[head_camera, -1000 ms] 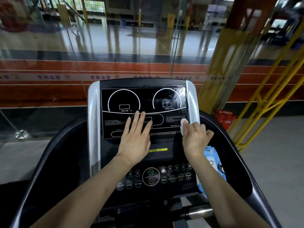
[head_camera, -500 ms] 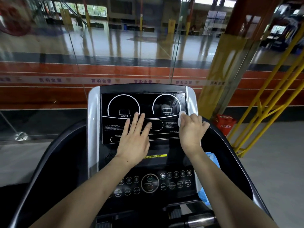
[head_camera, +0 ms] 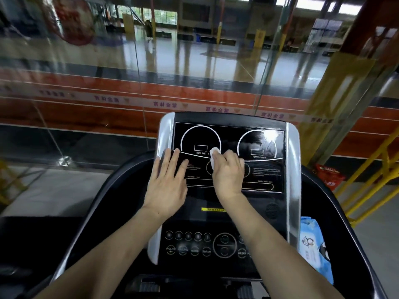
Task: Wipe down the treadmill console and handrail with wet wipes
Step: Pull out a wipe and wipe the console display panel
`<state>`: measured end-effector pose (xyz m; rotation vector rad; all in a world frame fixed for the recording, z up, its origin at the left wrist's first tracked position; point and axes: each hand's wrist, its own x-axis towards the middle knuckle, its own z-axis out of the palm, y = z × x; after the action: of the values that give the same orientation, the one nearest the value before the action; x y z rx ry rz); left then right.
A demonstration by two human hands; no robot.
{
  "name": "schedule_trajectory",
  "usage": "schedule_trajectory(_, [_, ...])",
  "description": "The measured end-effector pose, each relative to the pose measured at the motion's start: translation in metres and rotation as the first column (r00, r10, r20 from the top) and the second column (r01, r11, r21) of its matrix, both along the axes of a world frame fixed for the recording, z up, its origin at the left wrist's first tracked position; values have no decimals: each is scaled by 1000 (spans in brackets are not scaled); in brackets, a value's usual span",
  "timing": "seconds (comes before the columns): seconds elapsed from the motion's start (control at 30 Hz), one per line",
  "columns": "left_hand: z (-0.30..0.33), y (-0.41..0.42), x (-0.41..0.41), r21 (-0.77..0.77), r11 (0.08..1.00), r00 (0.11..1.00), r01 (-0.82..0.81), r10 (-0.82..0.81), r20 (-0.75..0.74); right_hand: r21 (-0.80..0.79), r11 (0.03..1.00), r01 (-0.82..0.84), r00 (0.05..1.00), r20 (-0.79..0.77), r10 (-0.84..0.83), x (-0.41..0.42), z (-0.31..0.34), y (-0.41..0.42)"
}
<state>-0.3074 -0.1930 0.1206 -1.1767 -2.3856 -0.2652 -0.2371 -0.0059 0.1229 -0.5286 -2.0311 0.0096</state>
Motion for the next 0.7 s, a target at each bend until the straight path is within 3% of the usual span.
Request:
schedule_trajectory(0.27, [-5, -47, -24, 6, 997, 996, -80, 80, -26, 62, 972, -226, 959, 187, 211, -53, 14, -65])
schedule_trajectory(0.4, [-3, -50, -24, -34, 995, 995, -92, 91, -28, 124, 956, -264, 945, 232, 231, -53, 18, -64])
schedule_trajectory(0.7, [6, -16, -10, -46, 998, 999, -42, 42, -11, 93, 988, -121, 981, 161, 105, -33, 46, -18])
